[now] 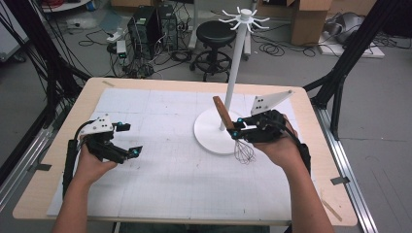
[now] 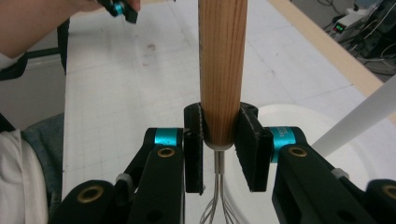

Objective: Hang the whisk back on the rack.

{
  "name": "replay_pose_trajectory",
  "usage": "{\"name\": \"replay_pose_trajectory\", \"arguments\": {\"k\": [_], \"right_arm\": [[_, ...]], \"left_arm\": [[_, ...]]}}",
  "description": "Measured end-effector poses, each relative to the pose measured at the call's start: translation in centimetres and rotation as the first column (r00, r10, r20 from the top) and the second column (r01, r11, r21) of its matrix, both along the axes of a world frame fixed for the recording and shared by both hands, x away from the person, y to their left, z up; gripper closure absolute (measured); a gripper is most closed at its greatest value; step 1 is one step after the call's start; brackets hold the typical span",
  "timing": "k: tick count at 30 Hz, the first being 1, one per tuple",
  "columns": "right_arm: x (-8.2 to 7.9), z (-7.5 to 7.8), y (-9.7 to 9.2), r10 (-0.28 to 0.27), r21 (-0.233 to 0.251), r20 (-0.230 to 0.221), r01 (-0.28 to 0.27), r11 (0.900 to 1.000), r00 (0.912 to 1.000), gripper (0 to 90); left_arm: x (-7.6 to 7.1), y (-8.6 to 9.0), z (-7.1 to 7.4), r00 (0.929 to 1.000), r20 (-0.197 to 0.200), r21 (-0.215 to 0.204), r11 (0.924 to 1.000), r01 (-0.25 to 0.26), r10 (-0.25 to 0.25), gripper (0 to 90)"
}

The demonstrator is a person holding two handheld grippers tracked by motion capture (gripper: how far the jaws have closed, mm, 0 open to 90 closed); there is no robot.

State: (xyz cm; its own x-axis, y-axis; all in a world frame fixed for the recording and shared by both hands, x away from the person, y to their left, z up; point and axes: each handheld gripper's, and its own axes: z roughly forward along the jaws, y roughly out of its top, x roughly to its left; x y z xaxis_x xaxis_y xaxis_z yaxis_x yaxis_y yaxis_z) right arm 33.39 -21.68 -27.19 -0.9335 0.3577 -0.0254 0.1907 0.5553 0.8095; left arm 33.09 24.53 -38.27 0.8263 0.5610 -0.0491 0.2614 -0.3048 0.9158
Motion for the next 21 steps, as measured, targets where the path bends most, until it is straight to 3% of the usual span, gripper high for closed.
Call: {"name": "replay_pose_trajectory", "arguments": {"k": [9, 21], "right_arm": [[0.9, 2.8, -1.2, -0.018, 0.050, 0.021, 0.017, 0.9986, 0.9996, 73.6], [1.8, 6.0, -1.4, -0.040, 0.074, 0.057, 0.036, 0.9966, 0.9976, 73.6]], "left_arm": [[0.0, -0.1, 0.0, 1.0000, 0.001, 0.000, 1.0000, -0.003, 0.003, 1.7], [-0.1, -0.1, 0.0, 1.0000, -0.001, 0.003, 1.0000, 0.001, -0.001, 1.7]]}}
